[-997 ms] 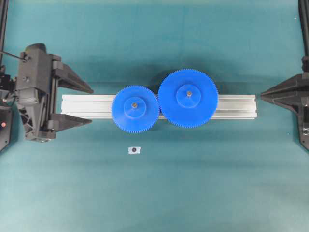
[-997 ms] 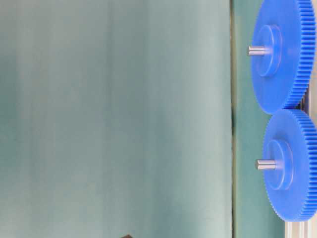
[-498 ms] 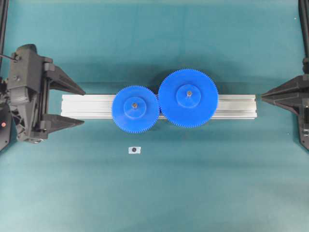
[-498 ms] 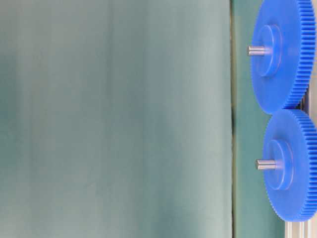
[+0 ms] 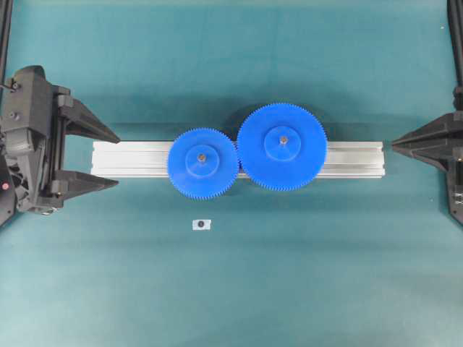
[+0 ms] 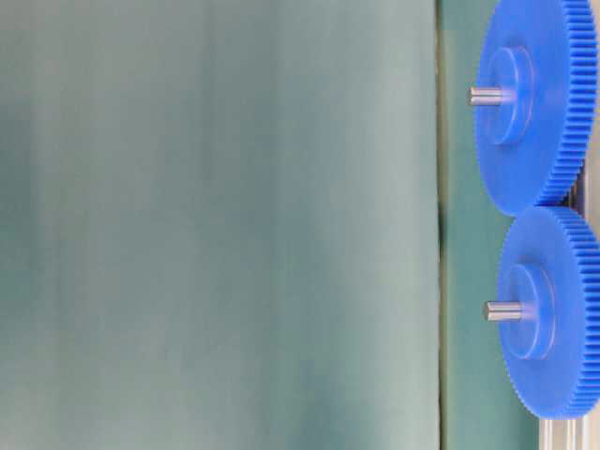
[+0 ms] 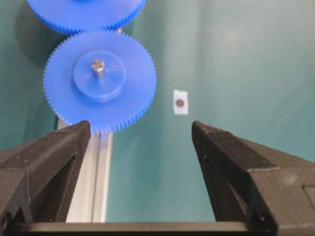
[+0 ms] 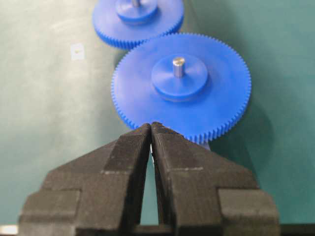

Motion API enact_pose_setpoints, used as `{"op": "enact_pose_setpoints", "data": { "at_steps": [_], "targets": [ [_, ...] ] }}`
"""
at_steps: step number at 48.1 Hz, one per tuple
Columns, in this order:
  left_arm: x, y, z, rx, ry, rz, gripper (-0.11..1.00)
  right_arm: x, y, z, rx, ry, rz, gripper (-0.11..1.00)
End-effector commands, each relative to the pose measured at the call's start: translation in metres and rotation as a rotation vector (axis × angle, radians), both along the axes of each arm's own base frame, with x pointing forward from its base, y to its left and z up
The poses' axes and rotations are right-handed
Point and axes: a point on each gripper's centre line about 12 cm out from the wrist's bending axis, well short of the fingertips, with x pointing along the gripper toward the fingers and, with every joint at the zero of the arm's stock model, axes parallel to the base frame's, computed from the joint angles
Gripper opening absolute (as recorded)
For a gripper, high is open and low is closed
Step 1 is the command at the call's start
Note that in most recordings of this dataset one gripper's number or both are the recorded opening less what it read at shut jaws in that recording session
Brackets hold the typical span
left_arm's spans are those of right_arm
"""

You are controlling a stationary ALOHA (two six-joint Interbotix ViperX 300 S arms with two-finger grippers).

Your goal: Insert the small gear onto the shaft.

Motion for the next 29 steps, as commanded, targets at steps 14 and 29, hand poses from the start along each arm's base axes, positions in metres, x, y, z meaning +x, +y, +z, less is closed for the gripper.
{"op": "enact_pose_setpoints", "data": {
  "at_steps": [14,29],
  "targets": [
    [0.0007,0.0002,0.0054,-0.011,-0.006,0.009,0.83,0.0020,-0.0002,0.0044,0.007,-0.015,-0.003,0.16],
    [-0.0003,0.0057,0.0046,-0.016,-0.003,0.033,0.83,0.0023,-0.0003,0.0058,0.006,-0.019,-0.003,0.16]
  ]
}}
